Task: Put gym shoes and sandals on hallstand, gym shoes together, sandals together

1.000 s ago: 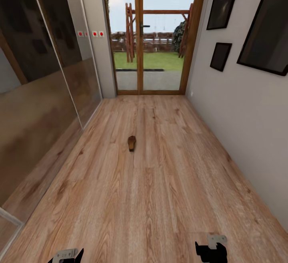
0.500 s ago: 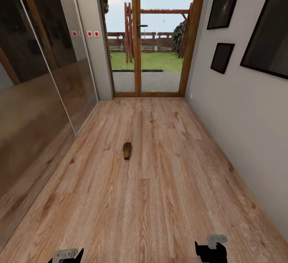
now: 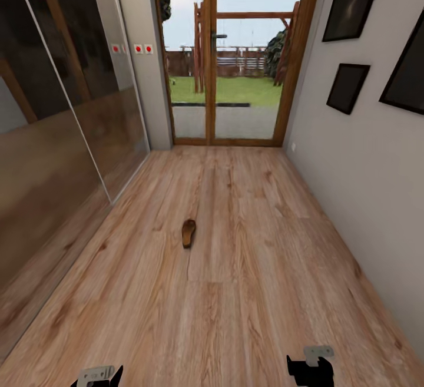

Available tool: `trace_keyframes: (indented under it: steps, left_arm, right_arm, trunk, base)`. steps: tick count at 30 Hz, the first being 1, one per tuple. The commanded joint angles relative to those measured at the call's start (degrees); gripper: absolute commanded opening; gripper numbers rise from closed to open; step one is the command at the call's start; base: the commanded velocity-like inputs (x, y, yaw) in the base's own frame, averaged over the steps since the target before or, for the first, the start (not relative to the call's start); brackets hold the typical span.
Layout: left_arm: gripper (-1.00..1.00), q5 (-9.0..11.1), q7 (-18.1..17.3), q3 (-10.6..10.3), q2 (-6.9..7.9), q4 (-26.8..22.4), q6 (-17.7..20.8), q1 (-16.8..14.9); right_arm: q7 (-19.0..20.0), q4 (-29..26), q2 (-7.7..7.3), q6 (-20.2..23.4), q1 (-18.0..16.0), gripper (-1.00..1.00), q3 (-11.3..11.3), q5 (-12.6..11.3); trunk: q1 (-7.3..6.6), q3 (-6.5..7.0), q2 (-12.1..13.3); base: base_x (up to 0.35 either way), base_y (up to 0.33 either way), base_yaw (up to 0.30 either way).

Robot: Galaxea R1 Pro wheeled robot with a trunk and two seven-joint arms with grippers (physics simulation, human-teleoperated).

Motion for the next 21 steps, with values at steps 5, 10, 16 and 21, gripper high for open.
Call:
trace_keyframes:
  steps: [5, 10, 16, 21]
  left_arm:
    - [1.00, 0.4, -0.6, 0.3, -0.02, 0.1, 0.0, 0.0]
    - [1.00, 0.1, -0.6, 0.2, -0.02, 0.0, 0.0, 0.0]
    - [1.00, -0.1, -0.5, 0.2, -0.11, 0.0, 0.4, -0.2]
    - [1.00, -0.1, -0.2, 0.0, -0.24, -0.3, 1.6, -0.8]
  right_arm:
    - [-0.2, 0.1, 0.00, -0.2, 0.0, 1.00, -0.5, 0.6]
    - [-0.2, 0.0, -0.05, -0.2, 0.0, 1.00, -0.5, 0.6]
    - [-0.2, -0.3, 0.00, -0.2, 0.0, 1.00, -0.5, 0.6]
    - [-0.1, -2.1, -0.29, -0.2, 0.0, 1.00, -0.7, 0.6]
  trunk:
    - [0.02, -0.07, 0.0]
    - [0.02, -0.08, 0.0]
    - [0.02, -0.08, 0.0]
    - [0.02, -0.08, 0.0]
  base:
    - [0.323, -0.102, 0.049]
    - [0.146, -0.038, 0.011]
    - [0.031, -0.008, 0.002]
    - [0.006, -0.002, 0.000]
